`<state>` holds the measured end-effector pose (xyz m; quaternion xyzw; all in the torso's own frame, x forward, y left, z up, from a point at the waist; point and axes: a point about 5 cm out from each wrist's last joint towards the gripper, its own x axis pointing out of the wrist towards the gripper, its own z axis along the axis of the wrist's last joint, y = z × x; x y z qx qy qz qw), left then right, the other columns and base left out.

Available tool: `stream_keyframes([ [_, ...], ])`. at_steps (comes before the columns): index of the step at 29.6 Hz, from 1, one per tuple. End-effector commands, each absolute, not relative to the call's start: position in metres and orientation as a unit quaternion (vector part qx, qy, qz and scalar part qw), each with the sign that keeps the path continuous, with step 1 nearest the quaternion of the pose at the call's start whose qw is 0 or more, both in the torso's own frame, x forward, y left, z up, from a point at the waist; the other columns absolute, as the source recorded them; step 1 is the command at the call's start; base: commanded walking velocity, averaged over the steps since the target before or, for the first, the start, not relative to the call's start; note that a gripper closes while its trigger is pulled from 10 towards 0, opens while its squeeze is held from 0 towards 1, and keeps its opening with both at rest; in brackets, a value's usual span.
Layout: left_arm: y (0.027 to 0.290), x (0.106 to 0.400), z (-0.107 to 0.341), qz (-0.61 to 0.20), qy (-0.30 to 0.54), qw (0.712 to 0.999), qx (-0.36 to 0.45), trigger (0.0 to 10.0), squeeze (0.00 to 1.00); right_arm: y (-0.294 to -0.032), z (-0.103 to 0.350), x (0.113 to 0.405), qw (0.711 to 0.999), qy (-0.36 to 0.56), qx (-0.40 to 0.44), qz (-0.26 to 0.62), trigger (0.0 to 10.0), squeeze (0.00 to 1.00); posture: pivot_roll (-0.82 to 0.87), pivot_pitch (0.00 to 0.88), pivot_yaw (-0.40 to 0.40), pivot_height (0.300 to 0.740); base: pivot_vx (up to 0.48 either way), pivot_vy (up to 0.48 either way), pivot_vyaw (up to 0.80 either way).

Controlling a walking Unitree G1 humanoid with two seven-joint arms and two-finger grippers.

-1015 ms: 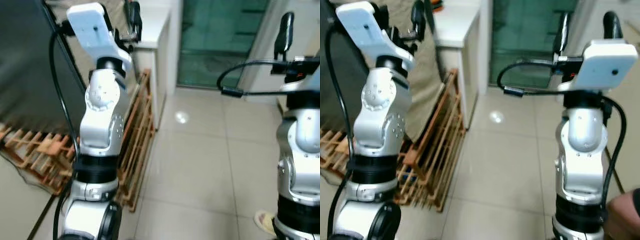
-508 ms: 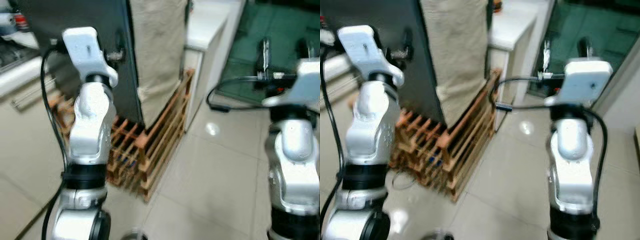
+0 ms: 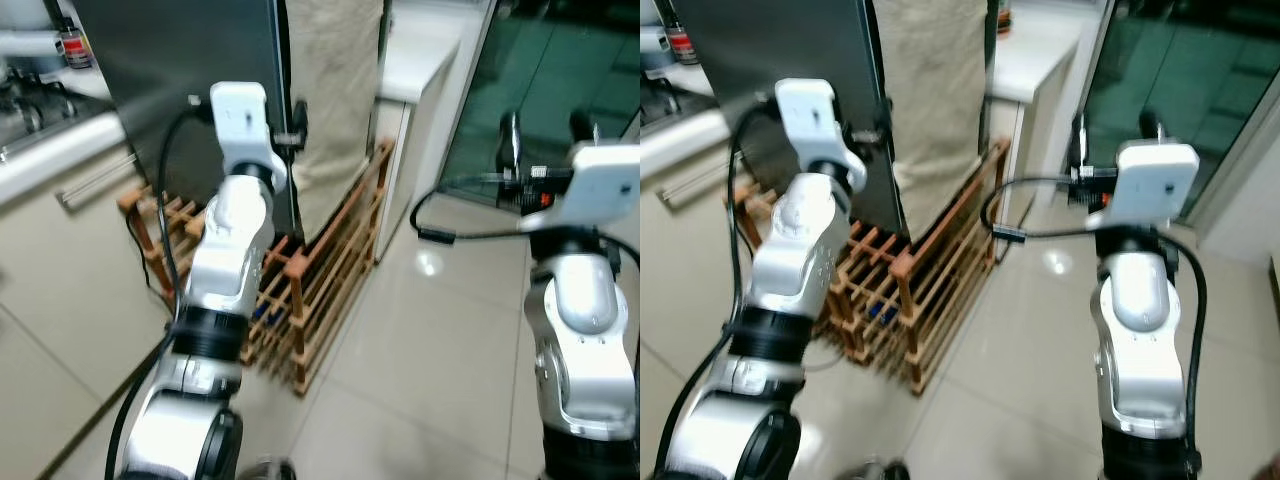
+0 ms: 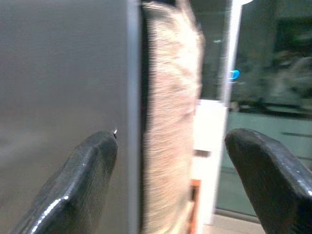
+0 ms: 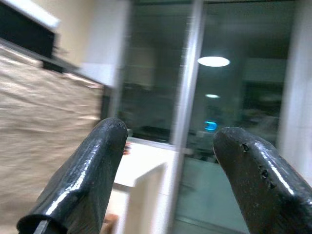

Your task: Restocking fridge

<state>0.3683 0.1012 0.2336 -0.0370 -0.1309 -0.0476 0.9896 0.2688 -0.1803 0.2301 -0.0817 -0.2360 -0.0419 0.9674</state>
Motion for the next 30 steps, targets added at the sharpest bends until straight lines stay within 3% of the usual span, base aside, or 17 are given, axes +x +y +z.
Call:
stream_keyframes([
  [1, 0.099, 0.370, 0.236, -0.047, -0.133, 0.989, -0.036, 10.0, 0.00, -0.182, 0.230, 0.268, 0.969, -0.232, -0.077, -0.046, 10.0, 0.00, -0.21, 0.000, 0.047, 0.740, 0.000, 0.000, 0.00],
  [6, 0.123, 0.347, 0.224, -0.064, -0.136, 0.987, -0.050, 10.0, 0.00, -0.189, 0.228, 0.248, 0.964, -0.242, -0.081, -0.069, 10.0, 0.00, -0.22, 0.000, 0.065, 0.740, 0.000, 0.000, 0.00],
  [9, 0.135, 0.314, 0.224, -0.090, -0.173, 0.980, -0.044, 10.0, 0.00, -0.191, 0.223, 0.225, 0.962, -0.243, -0.106, -0.072, 10.0, 0.00, -0.21, 0.000, 0.065, 0.740, 0.000, 0.000, 0.00],
  [15, 0.132, 0.305, 0.181, -0.090, -0.075, 0.993, -0.015, 10.0, 0.00, -0.199, 0.183, 0.226, 0.982, -0.152, -0.071, -0.092, 10.0, 0.00, -0.19, 0.000, 0.046, 0.740, 0.000, 0.000, 0.00],
  [16, 0.131, 0.301, 0.155, -0.091, -0.027, 0.995, 0.018, 10.0, 0.00, -0.200, 0.164, 0.229, 0.989, -0.106, -0.056, -0.083, 10.0, 0.00, -0.17, 0.000, 0.029, 0.740, 0.000, 0.000, 0.00],
  [20, 0.140, 0.288, 0.128, -0.078, 0.014, 0.996, 0.034, 10.0, 0.00, -0.207, 0.138, 0.224, 0.994, -0.049, -0.054, -0.084, 10.0, 0.00, -0.14, 0.000, 0.015, 0.740, 0.000, 0.000, 0.00],
  [23, 0.173, 0.250, 0.133, -0.038, -0.039, 0.998, 0.013, 10.0, 0.00, -0.226, 0.126, 0.198, 0.990, -0.026, -0.043, -0.130, 10.0, 0.00, -0.13, 0.000, 0.003, 0.740, 0.000, 0.000, 0.00],
  [24, 0.186, 0.229, 0.137, -0.018, -0.047, 0.999, 0.011, 10.0, 0.00, -0.225, 0.127, 0.178, 0.990, -0.028, -0.056, -0.123, 10.0, 0.00, -0.12, 0.000, -0.003, 0.740, 0.000, 0.000, 0.00],
  [25, 0.186, 0.229, 0.137, -0.018, -0.047, 0.999, 0.011, 10.0, 0.00, -0.225, 0.127, 0.178, 0.990, -0.028, -0.056, -0.123, 10.0, 0.00, -0.12, 0.000, -0.003, 0.740, 0.000, 0.000, 0.00],
  [27, 0.200, 0.203, 0.141, 0.018, -0.043, 0.999, 0.028, 10.0, 0.00, -0.220, 0.127, 0.149, 0.992, -0.019, -0.074, -0.105, 10.0, 0.00, -0.12, 0.000, -0.008, 0.740, 0.000, 0.000, 0.00],
  [30, 0.199, 0.203, 0.144, 0.046, -0.042, 0.997, 0.035, 10.0, 0.00, -0.219, 0.125, 0.144, 0.992, -0.015, -0.084, -0.092, 10.0, 0.00, -0.10, 0.000, -0.022, 0.740, 0.000, 0.000, 0.00],
])
